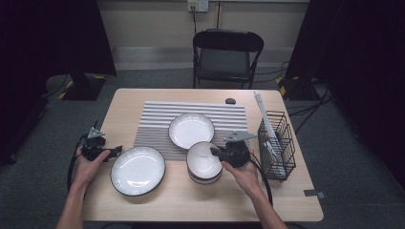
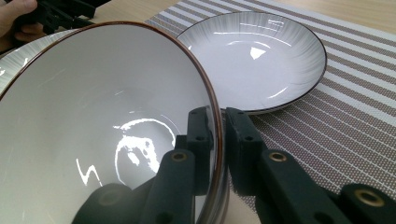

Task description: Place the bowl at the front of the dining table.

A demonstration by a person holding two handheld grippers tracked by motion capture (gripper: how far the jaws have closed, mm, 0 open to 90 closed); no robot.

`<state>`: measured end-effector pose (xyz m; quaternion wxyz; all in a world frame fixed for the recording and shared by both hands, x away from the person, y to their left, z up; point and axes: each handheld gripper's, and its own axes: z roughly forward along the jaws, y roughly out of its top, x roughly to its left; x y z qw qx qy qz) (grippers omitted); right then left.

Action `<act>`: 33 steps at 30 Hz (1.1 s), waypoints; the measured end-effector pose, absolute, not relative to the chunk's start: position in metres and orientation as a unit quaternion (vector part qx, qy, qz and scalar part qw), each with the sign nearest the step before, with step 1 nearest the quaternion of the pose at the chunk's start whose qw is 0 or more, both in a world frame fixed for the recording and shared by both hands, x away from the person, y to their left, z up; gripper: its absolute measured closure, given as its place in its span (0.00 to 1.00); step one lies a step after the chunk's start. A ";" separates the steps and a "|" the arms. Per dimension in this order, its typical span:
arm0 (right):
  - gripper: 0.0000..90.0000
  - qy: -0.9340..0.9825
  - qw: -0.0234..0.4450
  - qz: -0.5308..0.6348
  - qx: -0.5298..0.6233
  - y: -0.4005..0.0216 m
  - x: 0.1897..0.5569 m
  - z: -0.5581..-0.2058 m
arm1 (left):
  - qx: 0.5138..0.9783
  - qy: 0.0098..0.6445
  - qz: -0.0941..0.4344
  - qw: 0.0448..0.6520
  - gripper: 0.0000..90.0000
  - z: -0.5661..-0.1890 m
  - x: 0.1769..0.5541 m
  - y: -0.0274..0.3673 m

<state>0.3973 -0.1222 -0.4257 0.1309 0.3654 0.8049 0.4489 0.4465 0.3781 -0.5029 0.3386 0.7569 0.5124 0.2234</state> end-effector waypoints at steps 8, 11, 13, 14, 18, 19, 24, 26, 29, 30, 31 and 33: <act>0.90 0.799 0.139 0.450 0.374 -0.122 0.394 -0.426 | 0.757 0.512 0.223 0.339 0.17 -0.503 0.447 0.378; 0.90 0.798 0.139 0.449 0.377 -0.122 0.394 -0.426 | 0.757 0.513 0.224 0.339 0.17 -0.503 0.446 0.378; 0.90 0.798 0.144 0.448 0.377 -0.121 0.393 -0.426 | 0.757 0.512 0.223 0.338 0.17 -0.503 0.447 0.378; 0.90 0.797 0.145 0.447 0.378 -0.121 0.393 -0.426 | 0.757 0.512 0.223 0.338 0.17 -0.503 0.446 0.378; 0.90 0.794 0.148 0.451 0.380 -0.122 0.391 -0.426 | 0.757 0.512 0.223 0.338 0.17 -0.503 0.447 0.378; 0.90 0.794 0.148 0.451 0.380 -0.121 0.391 -0.426 | 0.757 0.513 0.223 0.338 0.17 -0.503 0.446 0.378; 0.90 0.795 0.153 0.447 0.380 -0.121 0.390 -0.425 | 0.757 0.513 0.224 0.338 0.17 -0.503 0.447 0.378; 0.90 0.796 0.156 0.445 0.379 -0.121 0.390 -0.425 | 0.757 0.512 0.223 0.338 0.17 -0.503 0.447 0.378; 0.90 0.794 0.153 0.450 0.380 -0.121 0.390 -0.425 | 0.757 0.512 0.223 0.338 0.17 -0.503 0.447 0.378; 0.90 0.794 0.154 0.449 0.380 -0.121 0.390 -0.425 | 0.757 0.513 0.223 0.338 0.17 -0.503 0.446 0.378; 0.90 0.795 0.157 0.447 0.378 -0.121 0.390 -0.425 | 0.757 0.513 0.223 0.338 0.17 -0.503 0.447 0.378; 0.90 0.794 0.160 0.448 0.378 -0.121 0.388 -0.425 | 0.757 0.513 0.223 0.338 0.17 -0.503 0.446 0.378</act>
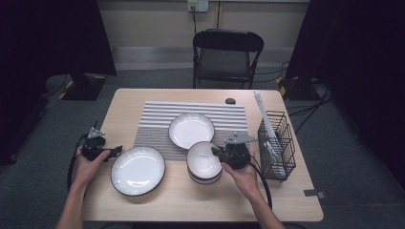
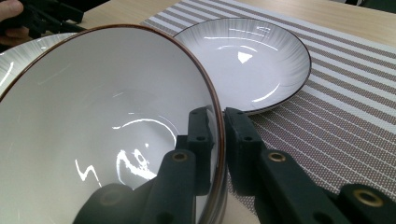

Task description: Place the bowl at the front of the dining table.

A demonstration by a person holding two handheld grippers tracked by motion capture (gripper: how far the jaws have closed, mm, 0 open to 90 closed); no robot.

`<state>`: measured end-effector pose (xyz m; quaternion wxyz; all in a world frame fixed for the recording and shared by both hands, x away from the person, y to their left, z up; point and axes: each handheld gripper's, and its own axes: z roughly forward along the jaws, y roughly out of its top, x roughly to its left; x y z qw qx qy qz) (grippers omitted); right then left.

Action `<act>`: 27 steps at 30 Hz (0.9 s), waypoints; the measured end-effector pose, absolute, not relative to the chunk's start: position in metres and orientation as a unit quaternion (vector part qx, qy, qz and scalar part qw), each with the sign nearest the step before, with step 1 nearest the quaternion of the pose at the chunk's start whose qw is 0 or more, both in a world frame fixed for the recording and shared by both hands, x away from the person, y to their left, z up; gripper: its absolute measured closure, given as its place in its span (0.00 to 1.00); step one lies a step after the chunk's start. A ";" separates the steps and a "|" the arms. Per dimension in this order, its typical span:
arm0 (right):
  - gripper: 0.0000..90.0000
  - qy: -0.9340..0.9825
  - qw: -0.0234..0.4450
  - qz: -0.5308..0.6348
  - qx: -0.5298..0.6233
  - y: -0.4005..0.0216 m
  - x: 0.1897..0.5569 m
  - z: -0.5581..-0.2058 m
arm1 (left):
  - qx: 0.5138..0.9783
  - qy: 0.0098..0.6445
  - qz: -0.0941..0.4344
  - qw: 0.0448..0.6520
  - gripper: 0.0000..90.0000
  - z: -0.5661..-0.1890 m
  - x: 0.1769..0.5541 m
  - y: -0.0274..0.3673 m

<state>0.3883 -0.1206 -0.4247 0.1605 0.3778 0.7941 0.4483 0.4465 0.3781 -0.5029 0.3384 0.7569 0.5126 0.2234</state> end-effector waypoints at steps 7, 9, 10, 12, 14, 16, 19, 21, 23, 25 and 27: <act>0.91 0.794 0.162 0.449 0.377 -0.121 0.388 -0.424 | 0.757 0.512 0.223 0.338 0.17 -0.503 0.447 0.378; 0.91 0.793 0.163 0.450 0.378 -0.121 0.388 -0.424 | 0.757 0.512 0.223 0.338 0.17 -0.503 0.447 0.378; 0.91 0.793 0.162 0.449 0.377 -0.121 0.387 -0.423 | 0.757 0.512 0.223 0.338 0.17 -0.503 0.447 0.378; 0.91 0.792 0.164 0.452 0.378 -0.121 0.387 -0.423 | 0.757 0.512 0.223 0.338 0.17 -0.503 0.447 0.378; 0.91 0.791 0.165 0.455 0.375 -0.122 0.387 -0.422 | 0.757 0.513 0.223 0.338 0.17 -0.503 0.446 0.378; 0.91 0.787 0.161 0.464 0.375 -0.124 0.386 -0.418 | 0.757 0.512 0.223 0.338 0.17 -0.503 0.447 0.378; 0.92 0.795 0.168 0.448 0.373 -0.121 0.386 -0.417 | 0.757 0.512 0.223 0.338 0.17 -0.503 0.447 0.378; 0.92 0.790 0.158 0.456 0.377 -0.123 0.387 -0.419 | 0.757 0.512 0.223 0.338 0.17 -0.503 0.446 0.378; 0.92 0.789 0.157 0.459 0.376 -0.124 0.387 -0.419 | 0.757 0.512 0.223 0.338 0.17 -0.503 0.447 0.378; 0.92 0.790 0.156 0.457 0.378 -0.123 0.387 -0.419 | 0.757 0.513 0.224 0.338 0.17 -0.503 0.447 0.378; 0.92 0.789 0.154 0.458 0.380 -0.123 0.387 -0.419 | 0.757 0.512 0.223 0.338 0.17 -0.503 0.447 0.378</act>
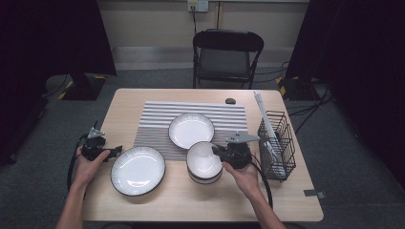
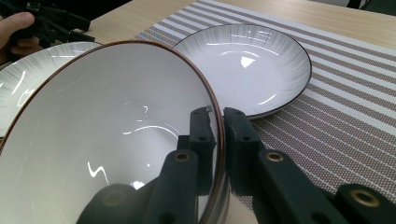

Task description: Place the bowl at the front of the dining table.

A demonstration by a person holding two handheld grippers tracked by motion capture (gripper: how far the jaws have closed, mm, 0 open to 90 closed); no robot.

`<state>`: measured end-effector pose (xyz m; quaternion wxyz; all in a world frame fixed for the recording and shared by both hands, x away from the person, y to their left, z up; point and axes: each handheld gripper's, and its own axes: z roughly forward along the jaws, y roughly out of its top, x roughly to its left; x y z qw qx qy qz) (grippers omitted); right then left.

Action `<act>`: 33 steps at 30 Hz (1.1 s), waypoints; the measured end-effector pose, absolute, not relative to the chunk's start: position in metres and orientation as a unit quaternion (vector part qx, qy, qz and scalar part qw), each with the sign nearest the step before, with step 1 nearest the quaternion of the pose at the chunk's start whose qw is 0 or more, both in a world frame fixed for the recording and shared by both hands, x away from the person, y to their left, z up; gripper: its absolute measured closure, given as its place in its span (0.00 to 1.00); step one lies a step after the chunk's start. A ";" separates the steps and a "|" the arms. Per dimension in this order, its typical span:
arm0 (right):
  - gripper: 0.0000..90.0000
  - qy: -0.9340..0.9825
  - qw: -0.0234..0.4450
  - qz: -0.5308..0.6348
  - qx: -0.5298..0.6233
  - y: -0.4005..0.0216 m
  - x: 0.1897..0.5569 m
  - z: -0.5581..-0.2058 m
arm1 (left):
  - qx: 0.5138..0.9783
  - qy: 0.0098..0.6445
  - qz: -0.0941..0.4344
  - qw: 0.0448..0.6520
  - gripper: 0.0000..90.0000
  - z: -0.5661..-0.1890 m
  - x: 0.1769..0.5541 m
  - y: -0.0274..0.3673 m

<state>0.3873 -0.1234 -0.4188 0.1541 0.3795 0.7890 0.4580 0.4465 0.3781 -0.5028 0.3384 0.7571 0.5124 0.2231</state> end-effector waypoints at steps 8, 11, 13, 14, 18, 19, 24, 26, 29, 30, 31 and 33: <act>0.92 0.777 0.146 0.471 0.391 -0.126 0.387 -0.414 | 0.757 0.512 0.223 0.338 0.17 -0.503 0.447 0.378; 0.92 0.773 0.144 0.475 0.394 -0.128 0.388 -0.413 | 0.757 0.512 0.224 0.338 0.17 -0.503 0.447 0.378; 0.92 0.772 0.145 0.476 0.396 -0.129 0.388 -0.412 | 0.757 0.512 0.224 0.338 0.17 -0.503 0.447 0.378; 0.92 0.771 0.142 0.477 0.397 -0.129 0.388 -0.411 | 0.757 0.512 0.224 0.338 0.17 -0.503 0.447 0.378; 0.92 0.767 0.142 0.481 0.399 -0.129 0.389 -0.408 | 0.757 0.512 0.224 0.338 0.17 -0.503 0.447 0.378; 0.92 0.766 0.142 0.483 0.400 -0.129 0.390 -0.407 | 0.757 0.512 0.224 0.338 0.17 -0.503 0.447 0.378; 0.92 0.763 0.143 0.488 0.400 -0.126 0.392 -0.404 | 0.757 0.512 0.224 0.338 0.17 -0.503 0.447 0.378; 0.92 0.763 0.141 0.488 0.400 -0.125 0.393 -0.403 | 0.757 0.512 0.224 0.338 0.17 -0.503 0.447 0.378; 0.92 0.762 0.140 0.488 0.402 -0.125 0.394 -0.402 | 0.757 0.512 0.225 0.337 0.17 -0.503 0.446 0.378; 0.92 0.761 0.142 0.488 0.404 -0.124 0.395 -0.402 | 0.757 0.513 0.225 0.337 0.17 -0.503 0.446 0.378; 0.92 0.762 0.140 0.488 0.403 -0.124 0.395 -0.402 | 0.757 0.513 0.224 0.336 0.17 -0.503 0.446 0.377; 0.92 0.760 0.141 0.489 0.405 -0.124 0.396 -0.401 | 0.757 0.513 0.224 0.337 0.16 -0.503 0.446 0.377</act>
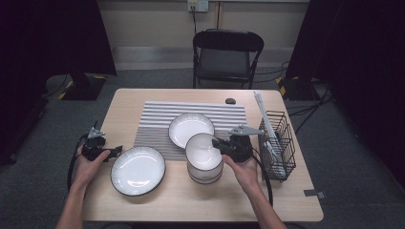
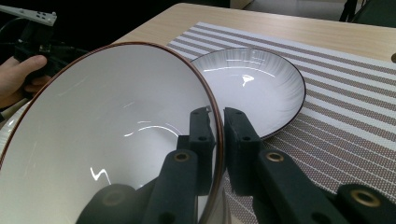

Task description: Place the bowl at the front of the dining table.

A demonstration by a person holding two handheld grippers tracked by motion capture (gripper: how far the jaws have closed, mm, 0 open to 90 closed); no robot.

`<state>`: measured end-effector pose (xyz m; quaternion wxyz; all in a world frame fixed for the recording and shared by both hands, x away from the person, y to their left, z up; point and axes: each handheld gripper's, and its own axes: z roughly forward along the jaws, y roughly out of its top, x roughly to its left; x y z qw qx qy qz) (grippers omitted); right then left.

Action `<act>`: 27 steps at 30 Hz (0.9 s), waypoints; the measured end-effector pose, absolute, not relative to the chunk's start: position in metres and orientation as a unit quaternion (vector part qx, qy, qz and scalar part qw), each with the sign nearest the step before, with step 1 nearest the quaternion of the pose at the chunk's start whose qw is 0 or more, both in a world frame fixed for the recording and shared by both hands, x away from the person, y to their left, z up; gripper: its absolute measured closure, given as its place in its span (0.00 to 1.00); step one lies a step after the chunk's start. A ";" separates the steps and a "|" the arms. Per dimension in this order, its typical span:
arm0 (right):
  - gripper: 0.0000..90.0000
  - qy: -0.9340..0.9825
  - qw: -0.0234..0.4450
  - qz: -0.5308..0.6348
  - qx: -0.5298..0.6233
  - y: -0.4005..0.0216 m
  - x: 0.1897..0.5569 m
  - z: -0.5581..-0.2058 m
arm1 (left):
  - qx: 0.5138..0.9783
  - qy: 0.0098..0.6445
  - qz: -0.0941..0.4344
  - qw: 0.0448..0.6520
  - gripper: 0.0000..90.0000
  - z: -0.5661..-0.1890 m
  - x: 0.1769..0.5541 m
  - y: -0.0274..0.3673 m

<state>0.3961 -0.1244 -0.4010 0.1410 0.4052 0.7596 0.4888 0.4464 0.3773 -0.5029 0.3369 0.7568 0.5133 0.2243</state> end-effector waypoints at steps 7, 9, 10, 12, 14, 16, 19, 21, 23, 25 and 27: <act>0.91 0.759 0.141 0.490 0.405 -0.126 0.400 -0.395 | 0.760 0.514 0.223 0.331 0.11 -0.503 0.448 0.374; 0.91 0.759 0.141 0.488 0.407 -0.125 0.402 -0.392 | 0.760 0.513 0.220 0.333 0.10 -0.503 0.448 0.374; 0.92 0.759 0.141 0.488 0.408 -0.125 0.402 -0.391 | 0.761 0.512 0.220 0.332 0.09 -0.503 0.448 0.374; 0.92 0.759 0.142 0.487 0.407 -0.124 0.404 -0.390 | 0.762 0.512 0.220 0.331 0.09 -0.503 0.448 0.374; 0.91 0.758 0.143 0.487 0.409 -0.123 0.406 -0.388 | 0.762 0.512 0.219 0.331 0.08 -0.503 0.448 0.373; 0.92 0.756 0.142 0.491 0.410 -0.123 0.407 -0.387 | 0.762 0.512 0.219 0.331 0.08 -0.503 0.448 0.373; 0.91 0.754 0.144 0.493 0.409 -0.123 0.409 -0.384 | 0.762 0.512 0.219 0.330 0.07 -0.504 0.449 0.373; 0.92 0.750 0.142 0.494 0.416 -0.123 0.412 -0.383 | 0.761 0.513 0.219 0.330 0.07 -0.504 0.449 0.373; 0.91 0.751 0.146 0.493 0.415 -0.121 0.414 -0.381 | 0.761 0.514 0.219 0.329 0.07 -0.504 0.449 0.373; 0.91 0.750 0.146 0.494 0.415 -0.120 0.416 -0.379 | 0.761 0.515 0.219 0.328 0.06 -0.503 0.449 0.373; 0.91 0.750 0.144 0.496 0.414 -0.119 0.417 -0.378 | 0.761 0.515 0.219 0.328 0.06 -0.503 0.449 0.373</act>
